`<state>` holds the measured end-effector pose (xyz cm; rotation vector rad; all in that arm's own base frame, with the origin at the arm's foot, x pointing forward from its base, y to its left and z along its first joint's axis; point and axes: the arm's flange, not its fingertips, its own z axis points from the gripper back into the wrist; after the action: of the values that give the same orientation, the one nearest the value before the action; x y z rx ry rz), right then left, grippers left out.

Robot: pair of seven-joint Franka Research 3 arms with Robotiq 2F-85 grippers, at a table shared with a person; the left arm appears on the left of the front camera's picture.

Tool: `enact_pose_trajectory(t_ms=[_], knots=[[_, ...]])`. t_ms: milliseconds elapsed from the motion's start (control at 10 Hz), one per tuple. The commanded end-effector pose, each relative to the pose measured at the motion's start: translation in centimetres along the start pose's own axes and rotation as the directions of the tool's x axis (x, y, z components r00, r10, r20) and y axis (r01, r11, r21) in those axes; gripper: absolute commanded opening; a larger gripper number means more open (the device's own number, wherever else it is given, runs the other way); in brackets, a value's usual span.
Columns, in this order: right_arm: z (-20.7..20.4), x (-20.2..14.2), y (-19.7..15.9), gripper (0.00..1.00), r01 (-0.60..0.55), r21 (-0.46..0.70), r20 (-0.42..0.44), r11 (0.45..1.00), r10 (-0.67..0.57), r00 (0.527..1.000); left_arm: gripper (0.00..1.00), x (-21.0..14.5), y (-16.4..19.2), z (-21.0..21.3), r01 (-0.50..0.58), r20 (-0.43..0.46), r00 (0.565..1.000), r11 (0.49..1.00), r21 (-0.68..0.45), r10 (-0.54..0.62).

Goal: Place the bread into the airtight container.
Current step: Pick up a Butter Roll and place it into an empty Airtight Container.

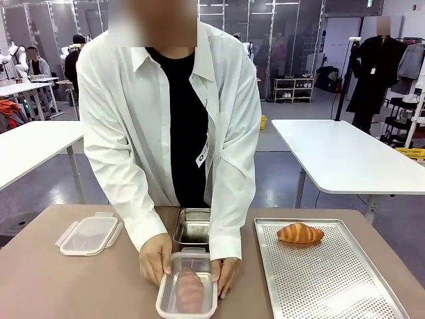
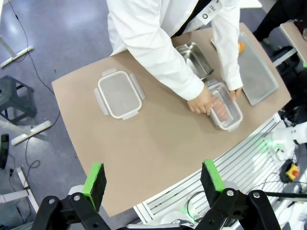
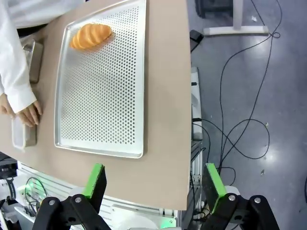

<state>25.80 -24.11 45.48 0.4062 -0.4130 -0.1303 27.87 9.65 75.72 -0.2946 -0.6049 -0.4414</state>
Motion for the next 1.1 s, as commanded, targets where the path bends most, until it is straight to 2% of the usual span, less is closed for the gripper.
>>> enact_pose_trajectory(t_ms=[0,1000], knots=[[0.08,-0.17,-0.24,1.00,-0.012,-0.007,-0.003,1.000,0.012,1.000,1.00,0.13,-0.03,0.16,0.015,0.000,1.000,1.000,-0.001,-0.015],[0.08,-0.17,-0.24,1.00,-0.012,-0.007,-0.003,1.000,0.012,1.000,1.00,0.13,-0.03,0.16,0.015,0.000,1.000,1.000,-0.001,-0.015]])
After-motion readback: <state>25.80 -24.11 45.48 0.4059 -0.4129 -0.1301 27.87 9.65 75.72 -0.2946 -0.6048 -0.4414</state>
